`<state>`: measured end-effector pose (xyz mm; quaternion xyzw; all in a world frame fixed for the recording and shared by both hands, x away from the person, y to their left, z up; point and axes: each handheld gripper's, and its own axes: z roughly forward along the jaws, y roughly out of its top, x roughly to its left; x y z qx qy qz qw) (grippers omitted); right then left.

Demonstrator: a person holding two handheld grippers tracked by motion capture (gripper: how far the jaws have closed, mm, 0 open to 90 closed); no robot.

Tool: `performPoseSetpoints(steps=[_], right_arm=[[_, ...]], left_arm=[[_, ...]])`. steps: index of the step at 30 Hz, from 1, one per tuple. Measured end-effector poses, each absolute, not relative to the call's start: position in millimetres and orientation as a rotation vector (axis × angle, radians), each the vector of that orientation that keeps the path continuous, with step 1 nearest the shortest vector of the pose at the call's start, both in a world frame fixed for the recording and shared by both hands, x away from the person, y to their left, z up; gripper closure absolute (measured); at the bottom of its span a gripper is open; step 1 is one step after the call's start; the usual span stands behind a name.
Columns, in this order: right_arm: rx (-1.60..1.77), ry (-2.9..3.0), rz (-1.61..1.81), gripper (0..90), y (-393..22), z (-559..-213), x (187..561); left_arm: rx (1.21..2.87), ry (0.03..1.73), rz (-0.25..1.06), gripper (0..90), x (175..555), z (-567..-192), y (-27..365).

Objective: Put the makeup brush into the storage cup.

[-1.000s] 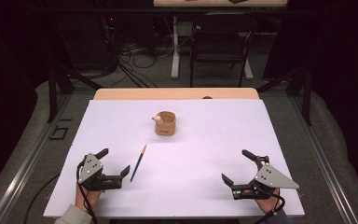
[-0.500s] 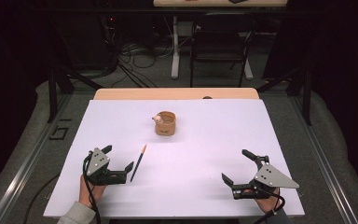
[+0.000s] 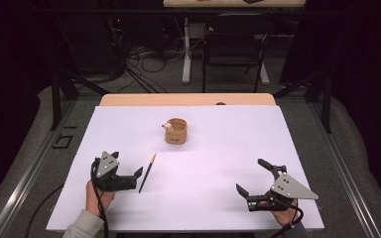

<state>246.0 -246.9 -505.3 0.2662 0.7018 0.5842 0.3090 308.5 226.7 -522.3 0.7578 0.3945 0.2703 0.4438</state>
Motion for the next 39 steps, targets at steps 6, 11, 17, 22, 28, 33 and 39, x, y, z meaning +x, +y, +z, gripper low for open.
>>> performPoseSetpoints(steps=[6,11,17,22,28,33,39], right_arm=[[0.717,1.851,1.551,0.0,-246.6,-506.0,247.9],[0.714,1.854,1.556,0.0,-246.0,-505.7,247.3],[0.706,1.853,1.562,0.0,-246.3,-505.0,245.8],[0.71,1.862,1.548,0.0,-245.2,-505.8,246.4],[0.71,1.864,1.555,0.0,-246.2,-505.3,246.4],[0.693,1.867,1.565,0.0,-243.8,-505.8,245.9],[0.698,1.884,1.557,0.0,-244.5,-505.7,246.3]], left_arm=[[1.964,1.024,0.608,0.0,315.0,-518.2,222.5],[2.002,1.082,0.56,0.4,321.3,-512.1,216.7],[2.097,1.153,0.521,0.4,328.8,-508.1,208.3],[2.137,1.22,0.47,0.1,336.6,-504.9,203.9],[2.206,1.278,0.444,0.0,343.7,-500.9,192.5],[2.245,1.343,0.41,0.0,350.2,-500.3,188.0],[2.32,1.39,0.333,0.2,360.8,-499.7,183.2]])
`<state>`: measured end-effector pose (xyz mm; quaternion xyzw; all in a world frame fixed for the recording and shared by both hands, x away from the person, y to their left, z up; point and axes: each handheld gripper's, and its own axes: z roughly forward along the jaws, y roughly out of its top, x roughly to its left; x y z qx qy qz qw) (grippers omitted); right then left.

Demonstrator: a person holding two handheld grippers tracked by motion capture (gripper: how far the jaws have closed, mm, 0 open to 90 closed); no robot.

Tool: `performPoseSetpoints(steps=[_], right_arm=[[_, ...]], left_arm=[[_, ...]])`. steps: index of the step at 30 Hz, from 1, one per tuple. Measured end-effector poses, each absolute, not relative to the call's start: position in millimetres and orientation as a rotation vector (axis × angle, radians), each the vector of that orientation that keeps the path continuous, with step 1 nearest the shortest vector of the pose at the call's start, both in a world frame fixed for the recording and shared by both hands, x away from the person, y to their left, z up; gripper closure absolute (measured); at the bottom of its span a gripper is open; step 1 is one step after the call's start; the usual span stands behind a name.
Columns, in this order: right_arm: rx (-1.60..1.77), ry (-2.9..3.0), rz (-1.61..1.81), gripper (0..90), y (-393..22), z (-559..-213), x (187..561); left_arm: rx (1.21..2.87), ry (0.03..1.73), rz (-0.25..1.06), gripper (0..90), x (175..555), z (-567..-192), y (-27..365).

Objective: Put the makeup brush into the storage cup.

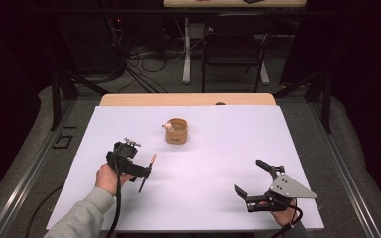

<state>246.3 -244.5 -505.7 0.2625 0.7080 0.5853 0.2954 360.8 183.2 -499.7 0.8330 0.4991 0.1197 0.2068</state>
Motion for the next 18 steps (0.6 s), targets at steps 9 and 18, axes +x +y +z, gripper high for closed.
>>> performPoseSetpoints(steps=[9,18], right_arm=[[0.684,1.886,1.568,0.1,-244.0,-505.4,245.2],[0.682,1.896,1.558,0.1,-242.9,-505.5,245.5]], left_arm=[[2.41,1.419,0.281,3.7,377.1,-495.8,170.3],[2.433,1.479,0.263,0.6,392.4,-502.5,163.4]])
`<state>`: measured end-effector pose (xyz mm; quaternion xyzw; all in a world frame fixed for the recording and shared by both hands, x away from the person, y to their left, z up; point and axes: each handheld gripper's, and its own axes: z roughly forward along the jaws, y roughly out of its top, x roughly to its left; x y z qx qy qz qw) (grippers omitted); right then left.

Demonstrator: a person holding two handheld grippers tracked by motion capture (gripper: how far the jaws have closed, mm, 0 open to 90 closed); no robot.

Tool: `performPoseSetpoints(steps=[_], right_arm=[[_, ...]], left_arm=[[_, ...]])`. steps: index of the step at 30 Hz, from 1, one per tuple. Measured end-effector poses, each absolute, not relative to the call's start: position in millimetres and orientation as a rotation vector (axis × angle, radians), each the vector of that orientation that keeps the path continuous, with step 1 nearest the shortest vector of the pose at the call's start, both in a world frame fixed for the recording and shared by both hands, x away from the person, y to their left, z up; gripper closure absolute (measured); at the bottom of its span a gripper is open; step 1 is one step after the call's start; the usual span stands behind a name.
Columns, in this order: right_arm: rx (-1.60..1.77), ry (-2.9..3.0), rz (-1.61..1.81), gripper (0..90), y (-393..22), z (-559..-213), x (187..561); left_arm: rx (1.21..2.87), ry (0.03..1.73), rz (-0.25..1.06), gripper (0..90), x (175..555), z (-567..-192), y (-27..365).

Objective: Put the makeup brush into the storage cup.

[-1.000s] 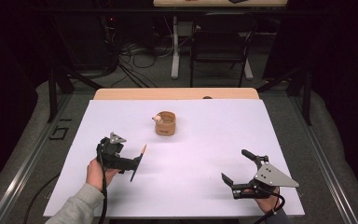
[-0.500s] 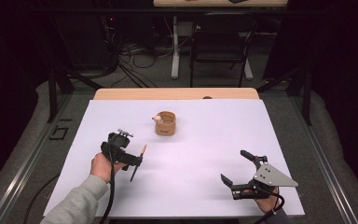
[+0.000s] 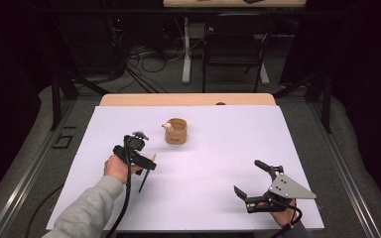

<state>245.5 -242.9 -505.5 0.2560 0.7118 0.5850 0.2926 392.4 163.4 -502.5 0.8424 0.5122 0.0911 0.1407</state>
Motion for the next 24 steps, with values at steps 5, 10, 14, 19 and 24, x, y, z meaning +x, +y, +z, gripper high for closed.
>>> performPoseSetpoints(steps=[5,10,14,19,24], right_arm=[[0.68,1.893,1.561,0.2,-242.0,-505.9,245.4],[0.684,1.894,1.56,0.3,-241.9,-505.9,245.4],[0.681,1.892,1.558,0.3,-242.0,-505.9,245.8],[0.681,1.893,1.559,0.3,-242.0,-505.9,245.4],[0.679,1.897,1.558,0.3,-241.8,-505.9,245.2]], left_arm=[[2.435,1.481,0.236,13.3,394.4,-506.5,160.7],[2.459,1.486,0.218,24.4,397.6,-510.8,157.2],[2.479,1.489,0.207,35.4,399.8,-513.7,153.9],[2.479,1.503,0.189,46.8,401.9,-517.6,153.8],[2.481,1.518,0.166,55.0,404.2,-525.3,153.6]])
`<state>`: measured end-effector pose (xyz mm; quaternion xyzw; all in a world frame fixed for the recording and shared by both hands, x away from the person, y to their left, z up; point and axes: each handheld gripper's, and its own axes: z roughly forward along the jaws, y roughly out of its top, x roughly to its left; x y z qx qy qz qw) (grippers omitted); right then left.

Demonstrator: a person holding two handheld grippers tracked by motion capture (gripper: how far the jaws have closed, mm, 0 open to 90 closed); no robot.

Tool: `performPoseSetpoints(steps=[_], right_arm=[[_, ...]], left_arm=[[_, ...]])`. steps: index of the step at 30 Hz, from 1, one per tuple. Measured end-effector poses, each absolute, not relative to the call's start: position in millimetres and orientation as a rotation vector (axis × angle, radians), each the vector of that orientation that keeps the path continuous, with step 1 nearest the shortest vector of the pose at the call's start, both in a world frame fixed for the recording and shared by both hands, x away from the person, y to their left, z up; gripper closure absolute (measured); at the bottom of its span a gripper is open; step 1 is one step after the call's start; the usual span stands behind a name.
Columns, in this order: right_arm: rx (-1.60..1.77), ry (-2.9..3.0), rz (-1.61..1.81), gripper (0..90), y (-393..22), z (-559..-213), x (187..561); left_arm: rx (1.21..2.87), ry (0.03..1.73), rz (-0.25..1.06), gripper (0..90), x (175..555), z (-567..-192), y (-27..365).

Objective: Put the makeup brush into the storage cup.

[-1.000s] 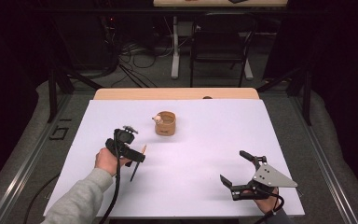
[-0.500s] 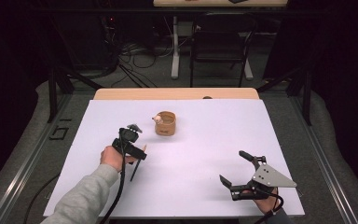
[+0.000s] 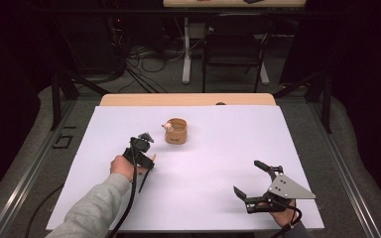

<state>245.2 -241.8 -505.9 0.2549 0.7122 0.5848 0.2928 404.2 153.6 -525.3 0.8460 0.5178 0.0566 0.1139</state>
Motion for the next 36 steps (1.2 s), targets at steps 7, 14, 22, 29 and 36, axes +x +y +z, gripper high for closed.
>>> performPoseSetpoints(steps=[7,14,22,29,36], right_arm=[[0.68,1.896,1.555,0.4,-242.1,-506.0,245.6],[0.677,1.9,1.554,0.4,-241.8,-506.0,245.5],[0.673,1.906,1.55,0.4,-242.0,-505.6,244.9],[0.66,1.919,1.537,0.5,-240.4,-506.1,244.6],[0.655,1.921,1.532,0.5,-240.3,-506.2,244.3]], left_arm=[[2.497,1.517,0.173,62.9,402.2,-526.5,151.0],[2.499,1.508,0.16,71.8,401.5,-526.8,148.9],[2.487,1.527,0.139,82.3,405.5,-526.8,154.4],[2.524,1.518,0.114,82.3,409.8,-526.5,152.9],[2.585,1.477,0.121,83.1,411.8,-525.4,149.0]])
